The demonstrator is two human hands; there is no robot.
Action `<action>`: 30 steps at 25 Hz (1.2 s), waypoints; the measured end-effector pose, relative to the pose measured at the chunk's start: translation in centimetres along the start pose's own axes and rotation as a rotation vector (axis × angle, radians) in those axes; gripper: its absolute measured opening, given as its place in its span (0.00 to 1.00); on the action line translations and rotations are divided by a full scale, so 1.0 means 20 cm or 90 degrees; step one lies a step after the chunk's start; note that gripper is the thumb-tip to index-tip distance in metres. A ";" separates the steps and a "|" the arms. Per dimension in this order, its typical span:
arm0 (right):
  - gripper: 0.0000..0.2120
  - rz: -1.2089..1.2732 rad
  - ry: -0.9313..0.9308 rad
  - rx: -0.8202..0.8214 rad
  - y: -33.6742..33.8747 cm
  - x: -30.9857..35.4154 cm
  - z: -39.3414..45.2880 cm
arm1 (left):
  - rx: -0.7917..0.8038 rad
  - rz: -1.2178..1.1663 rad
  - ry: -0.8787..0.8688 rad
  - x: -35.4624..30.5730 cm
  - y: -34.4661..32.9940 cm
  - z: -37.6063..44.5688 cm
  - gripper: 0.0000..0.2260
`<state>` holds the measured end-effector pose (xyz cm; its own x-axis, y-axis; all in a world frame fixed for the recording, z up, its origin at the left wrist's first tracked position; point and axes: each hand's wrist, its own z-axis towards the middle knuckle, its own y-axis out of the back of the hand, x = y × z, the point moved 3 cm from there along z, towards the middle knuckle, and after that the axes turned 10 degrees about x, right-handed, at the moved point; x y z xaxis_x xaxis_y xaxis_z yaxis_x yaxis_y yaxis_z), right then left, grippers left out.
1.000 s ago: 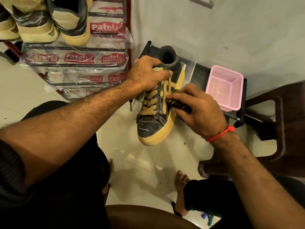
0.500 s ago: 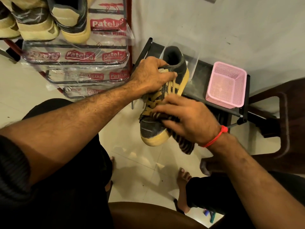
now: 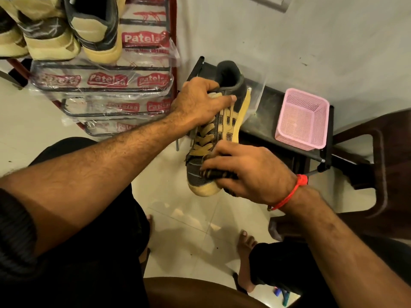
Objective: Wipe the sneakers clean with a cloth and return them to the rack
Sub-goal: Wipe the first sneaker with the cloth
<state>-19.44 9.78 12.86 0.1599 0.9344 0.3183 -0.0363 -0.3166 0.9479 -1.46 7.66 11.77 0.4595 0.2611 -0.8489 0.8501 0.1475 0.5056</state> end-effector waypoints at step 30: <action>0.09 0.603 -0.440 -0.863 0.18 -0.45 -0.30 | -0.024 0.393 -0.379 -0.04 0.10 -0.01 0.36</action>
<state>-26.95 1.25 13.54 -0.0655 0.1888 0.9798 -0.9972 0.0229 -0.0711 -0.20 7.93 13.48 0.9045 -0.2377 -0.3540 0.3989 0.1786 0.8994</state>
